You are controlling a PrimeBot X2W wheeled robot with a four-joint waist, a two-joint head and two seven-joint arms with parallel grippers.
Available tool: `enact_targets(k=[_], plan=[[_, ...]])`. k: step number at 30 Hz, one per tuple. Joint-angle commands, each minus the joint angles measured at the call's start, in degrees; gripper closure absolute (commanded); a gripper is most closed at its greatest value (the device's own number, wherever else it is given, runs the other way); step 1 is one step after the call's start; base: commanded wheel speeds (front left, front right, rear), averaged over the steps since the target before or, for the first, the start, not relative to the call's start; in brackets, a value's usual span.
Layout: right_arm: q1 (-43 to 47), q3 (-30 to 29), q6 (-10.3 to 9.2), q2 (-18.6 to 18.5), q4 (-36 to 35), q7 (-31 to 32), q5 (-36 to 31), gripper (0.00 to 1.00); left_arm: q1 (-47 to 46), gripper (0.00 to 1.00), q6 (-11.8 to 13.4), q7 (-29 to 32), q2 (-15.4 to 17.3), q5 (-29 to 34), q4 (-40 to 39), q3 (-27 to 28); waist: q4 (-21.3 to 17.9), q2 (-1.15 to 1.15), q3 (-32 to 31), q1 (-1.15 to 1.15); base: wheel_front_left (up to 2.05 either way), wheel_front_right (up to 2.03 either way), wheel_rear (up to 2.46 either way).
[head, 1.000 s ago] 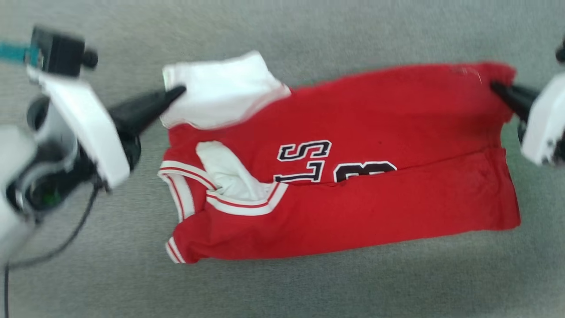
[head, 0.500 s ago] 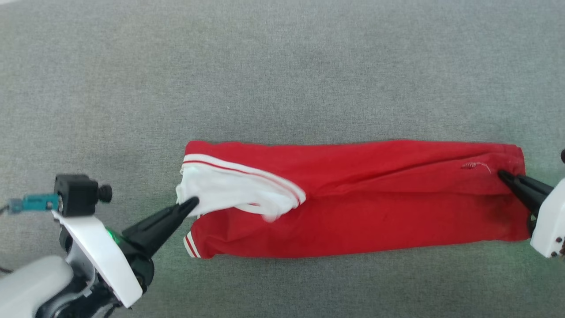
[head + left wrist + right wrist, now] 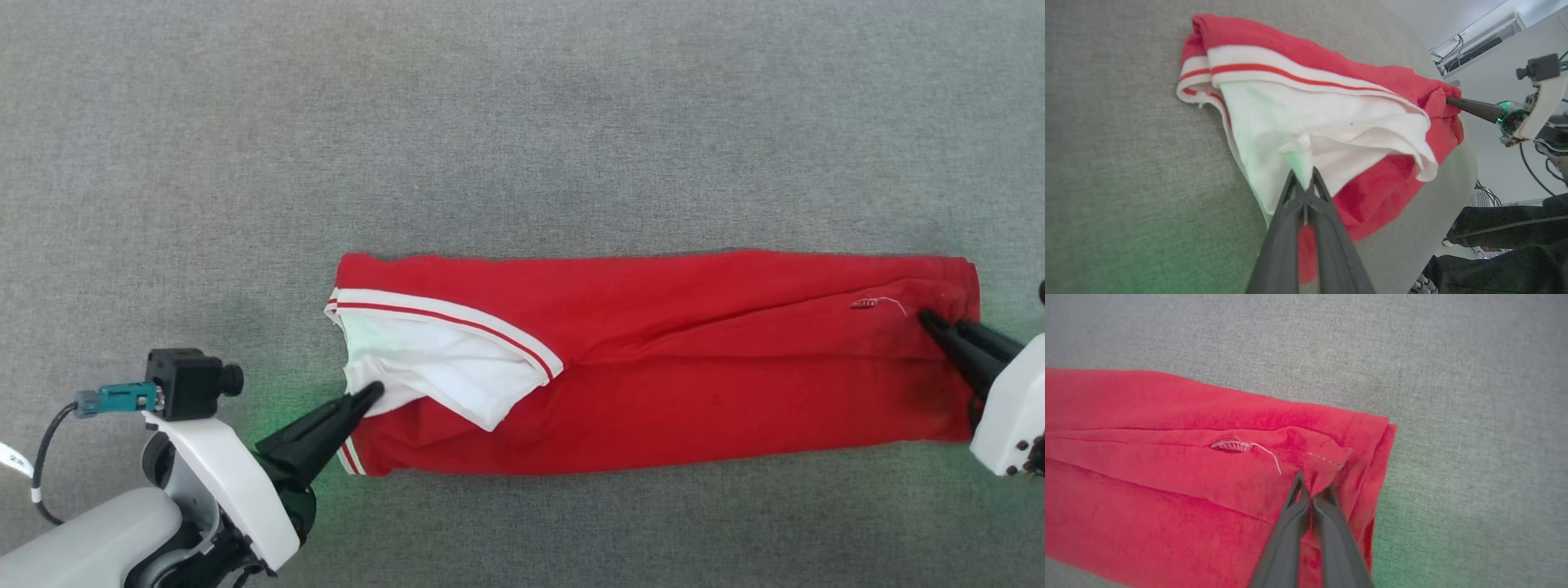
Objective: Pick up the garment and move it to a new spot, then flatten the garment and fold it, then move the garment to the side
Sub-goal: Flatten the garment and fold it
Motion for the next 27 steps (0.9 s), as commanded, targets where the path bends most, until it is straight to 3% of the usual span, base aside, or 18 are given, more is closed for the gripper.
enact_targets(k=[1, 2, 4, 5, 8, 16, 27], plan=[[0.2, -0.5, 0.00, 0.2, -0.7, 0.3, -0.1, 0.00, -0.2, 0.64, 0.1, -0.5, -0.2, 0.2, 0.6, 0.3, -0.1, 0.00, 0.0, 0.00, 0.00, 0.00, 0.00], [0.7, -1.0, 0.00, 0.1, -1.1, 0.8, 0.1, 0.00, 0.0, 0.54, 0.1, -0.7, -0.5, 0.2, 0.7, 0.5, -0.2, 0.00, -0.1, 0.00, 0.00, 0.00, 0.00], [1.8, -2.1, 0.00, -0.4, -1.8, 1.6, 1.0, 0.00, 0.7, 0.08, 0.1, -1.1, -0.7, 0.6, 1.2, 1.1, -0.2, 0.00, -0.4, 0.00, 0.00, 0.00, 0.00], [2.3, -2.9, 0.00, -0.6, -2.4, 2.0, 1.4, 0.00, 1.3, 0.00, 0.1, -1.4, -1.1, 0.6, 1.3, 1.4, -0.1, 0.00, -0.6, 0.00, 0.00, 0.00, 0.00], [3.8, -5.4, 0.00, -1.2, -3.5, 3.5, 2.2, 0.00, 3.2, 0.00, 0.1, -1.8, -1.8, 1.1, 1.5, 3.0, 0.2, 0.00, -1.2, 0.00, 0.00, 0.00, 0.00], [4.3, -10.2, 0.00, 0.6, 1.7, 9.8, 6.0, 0.00, 13.0, 0.00, 2.0, -2.0, -10.9, 9.2, 4.8, 19.5, 4.8, 0.00, -2.7, 0.00, 0.00, 0.00, 0.00], [4.7, -12.8, 0.01, 2.0, 9.4, 15.9, 5.7, 0.00, 25.1, 0.00, 2.2, -2.0, -26.6, 34.2, 9.4, 43.5, 10.0, 0.00, -4.7, 0.00, 0.00, 0.00, 0.00]])
